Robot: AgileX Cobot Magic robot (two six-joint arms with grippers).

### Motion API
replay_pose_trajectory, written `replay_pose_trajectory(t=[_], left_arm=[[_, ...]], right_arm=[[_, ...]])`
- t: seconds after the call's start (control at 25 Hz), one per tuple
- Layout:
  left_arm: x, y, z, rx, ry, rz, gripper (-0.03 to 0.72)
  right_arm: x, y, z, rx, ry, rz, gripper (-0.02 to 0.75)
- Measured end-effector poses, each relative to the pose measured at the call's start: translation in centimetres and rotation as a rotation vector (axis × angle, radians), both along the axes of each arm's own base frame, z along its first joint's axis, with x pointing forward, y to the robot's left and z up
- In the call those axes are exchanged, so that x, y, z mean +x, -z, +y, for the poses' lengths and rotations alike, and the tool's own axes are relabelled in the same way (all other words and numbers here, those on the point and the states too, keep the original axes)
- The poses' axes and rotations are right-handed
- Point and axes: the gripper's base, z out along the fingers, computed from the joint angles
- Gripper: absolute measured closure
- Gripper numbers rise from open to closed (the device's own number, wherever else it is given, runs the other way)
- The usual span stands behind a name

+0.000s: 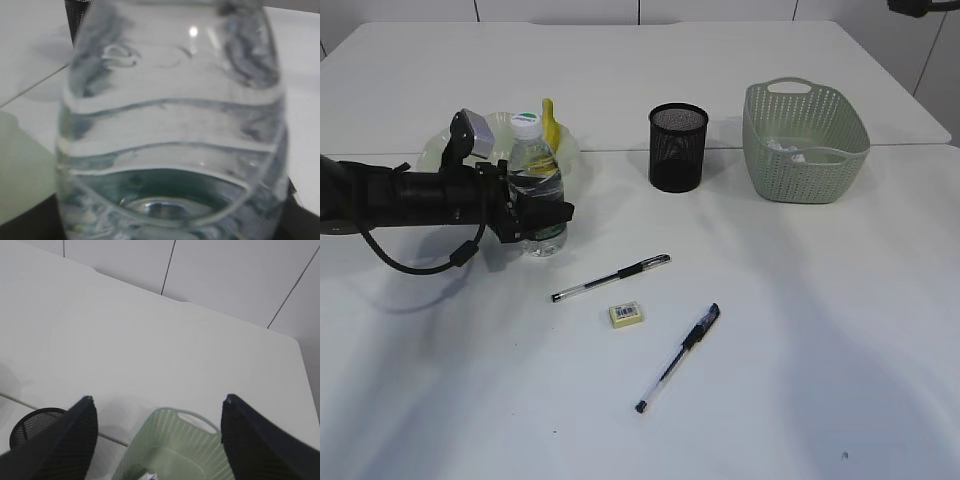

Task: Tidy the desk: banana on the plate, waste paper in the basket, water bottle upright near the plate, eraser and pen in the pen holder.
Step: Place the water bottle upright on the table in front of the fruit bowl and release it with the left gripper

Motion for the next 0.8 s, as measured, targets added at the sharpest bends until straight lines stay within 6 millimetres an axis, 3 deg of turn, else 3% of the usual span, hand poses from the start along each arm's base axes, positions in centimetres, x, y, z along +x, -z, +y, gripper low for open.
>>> replay_pose_trajectory(t=[0.2, 0.8], left_arm=[[0.02, 0.02, 0.02, 0.003, -0.002, 0.001, 0.174], [0.25, -0.34, 0.65, -0.015, -0.043, 0.049, 0.165]], right_arm=[[0.01, 0.83, -0.37, 0.001, 0.016, 0.013, 0.161], [0.04, 0.80, -0.41, 0.003, 0.021, 0.005, 0.163]])
